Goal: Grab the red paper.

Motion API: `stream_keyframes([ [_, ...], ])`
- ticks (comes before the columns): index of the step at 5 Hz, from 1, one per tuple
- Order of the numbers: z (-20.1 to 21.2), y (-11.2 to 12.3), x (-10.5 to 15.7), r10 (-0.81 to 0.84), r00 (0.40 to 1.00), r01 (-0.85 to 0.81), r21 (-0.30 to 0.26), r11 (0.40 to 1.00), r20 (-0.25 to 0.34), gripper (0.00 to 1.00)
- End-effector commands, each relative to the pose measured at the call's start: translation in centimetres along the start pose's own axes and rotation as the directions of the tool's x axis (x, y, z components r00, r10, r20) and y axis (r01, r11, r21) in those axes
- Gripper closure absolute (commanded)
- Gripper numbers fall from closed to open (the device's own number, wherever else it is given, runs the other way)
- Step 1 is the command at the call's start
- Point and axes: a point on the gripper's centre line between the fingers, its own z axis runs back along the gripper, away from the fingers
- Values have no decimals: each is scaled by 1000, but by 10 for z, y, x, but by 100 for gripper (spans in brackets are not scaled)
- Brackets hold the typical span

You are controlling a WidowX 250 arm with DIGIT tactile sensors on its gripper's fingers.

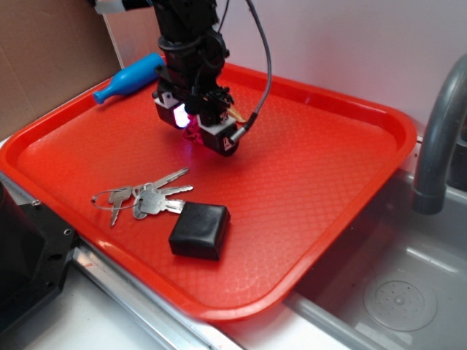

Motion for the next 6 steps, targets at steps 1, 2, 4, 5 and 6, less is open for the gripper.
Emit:
stream_keyframes([
  [1, -4, 12, 6, 37, 999, -37, 11, 999, 27, 100],
  [2, 3, 14, 6, 42, 998, -42, 11, 999, 36, 100],
  [4, 16, 16, 6, 39, 998, -39, 3, 999, 55, 100],
  [5, 37, 15, 1, 40, 997, -40, -7, 999, 63, 100],
  [6, 88, 8, -17, 61, 997, -59, -40, 997, 55, 100],
])
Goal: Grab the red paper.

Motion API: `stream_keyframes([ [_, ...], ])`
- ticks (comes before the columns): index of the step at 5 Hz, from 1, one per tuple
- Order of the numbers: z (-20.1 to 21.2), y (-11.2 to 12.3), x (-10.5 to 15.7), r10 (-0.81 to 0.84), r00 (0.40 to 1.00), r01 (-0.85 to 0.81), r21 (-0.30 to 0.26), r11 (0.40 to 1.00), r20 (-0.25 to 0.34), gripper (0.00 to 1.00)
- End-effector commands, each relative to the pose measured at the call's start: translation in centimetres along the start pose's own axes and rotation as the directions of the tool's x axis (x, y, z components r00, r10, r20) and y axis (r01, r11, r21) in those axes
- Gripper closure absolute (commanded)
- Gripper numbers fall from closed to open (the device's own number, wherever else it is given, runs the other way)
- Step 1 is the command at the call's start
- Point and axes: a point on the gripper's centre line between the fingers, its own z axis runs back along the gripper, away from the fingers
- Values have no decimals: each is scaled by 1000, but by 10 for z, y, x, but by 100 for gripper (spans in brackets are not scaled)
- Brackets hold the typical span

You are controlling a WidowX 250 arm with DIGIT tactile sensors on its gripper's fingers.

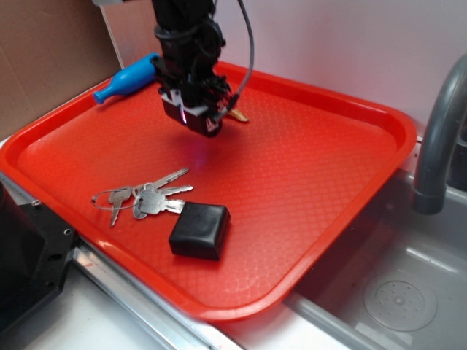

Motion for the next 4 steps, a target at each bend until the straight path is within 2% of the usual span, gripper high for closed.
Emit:
stream_keyframes([
  [1, 113, -1, -44, 66, 997, -62, -89, 994, 45, 100],
  [2, 164, 1, -74, 80, 995, -75, -76, 994, 63, 100],
  [3, 180, -2, -79, 55, 992, -51, -39, 998, 118, 100],
  [4, 170, 0, -74, 74, 993, -74, -9, 997, 97, 100],
])
